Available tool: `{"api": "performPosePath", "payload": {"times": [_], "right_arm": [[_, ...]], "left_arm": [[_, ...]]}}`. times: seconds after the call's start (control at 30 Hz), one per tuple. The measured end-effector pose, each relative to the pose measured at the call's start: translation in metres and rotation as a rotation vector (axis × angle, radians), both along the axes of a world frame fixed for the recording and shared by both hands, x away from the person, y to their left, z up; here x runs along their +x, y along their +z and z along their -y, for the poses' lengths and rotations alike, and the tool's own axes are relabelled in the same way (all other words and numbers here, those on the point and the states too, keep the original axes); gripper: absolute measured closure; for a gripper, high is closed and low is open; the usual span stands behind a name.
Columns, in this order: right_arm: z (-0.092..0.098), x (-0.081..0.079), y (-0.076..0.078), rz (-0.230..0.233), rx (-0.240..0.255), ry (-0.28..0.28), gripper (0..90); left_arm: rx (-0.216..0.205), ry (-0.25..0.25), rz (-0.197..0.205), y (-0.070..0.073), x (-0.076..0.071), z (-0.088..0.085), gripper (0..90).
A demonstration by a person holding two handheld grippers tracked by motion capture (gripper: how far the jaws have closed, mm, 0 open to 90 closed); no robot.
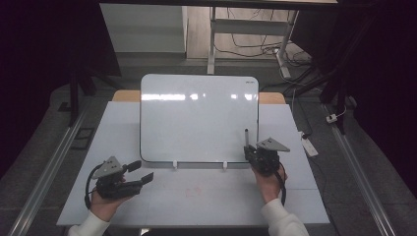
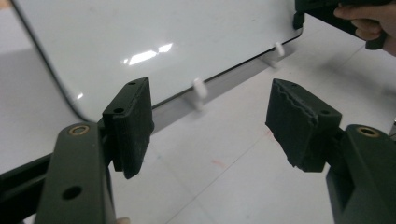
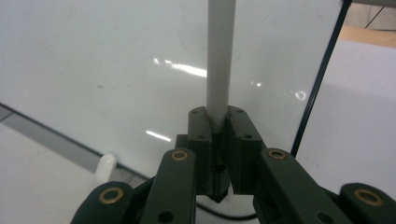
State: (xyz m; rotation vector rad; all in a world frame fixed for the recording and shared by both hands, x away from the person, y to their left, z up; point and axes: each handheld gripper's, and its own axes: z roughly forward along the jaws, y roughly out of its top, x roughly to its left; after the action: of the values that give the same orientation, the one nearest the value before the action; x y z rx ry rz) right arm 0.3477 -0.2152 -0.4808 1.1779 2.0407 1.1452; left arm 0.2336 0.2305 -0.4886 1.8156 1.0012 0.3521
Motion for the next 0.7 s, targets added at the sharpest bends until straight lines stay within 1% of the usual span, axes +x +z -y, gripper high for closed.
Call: {"api": "performPosePath", "payload": {"times": [0.17,0.2,0.27,0.43,0.53,0.7], "right_arm": [[-0.001,0.011,-0.004,0.002,0.0,-0.029,80.4],[-0.001,0.011,-0.005,0.007,0.003,-0.033,80.4],[-0.002,0.011,-0.005,0.02,-0.007,-0.038,80.3],[-0.001,0.01,-0.006,0.042,-0.015,-0.049,79.7],[0.001,0.011,-0.006,0.052,-0.018,-0.047,79.6],[0.004,0.013,-0.006,0.058,-0.005,-0.032,79.4]], "left_arm": [[-0.002,0.028,-0.002,-0.002,-0.002,-0.008,31.6],[0.0,0.031,0.0,-0.002,-0.002,-0.009,31.6],[0.006,0.036,0.006,-0.003,-0.003,-0.01,31.6],[0.01,0.04,0.004,-0.004,-0.004,-0.011,31.5],[0.013,0.044,0.008,-0.004,-0.004,-0.012,31.6],[0.009,0.049,0.006,-0.005,-0.004,-0.013,31.4]]}}
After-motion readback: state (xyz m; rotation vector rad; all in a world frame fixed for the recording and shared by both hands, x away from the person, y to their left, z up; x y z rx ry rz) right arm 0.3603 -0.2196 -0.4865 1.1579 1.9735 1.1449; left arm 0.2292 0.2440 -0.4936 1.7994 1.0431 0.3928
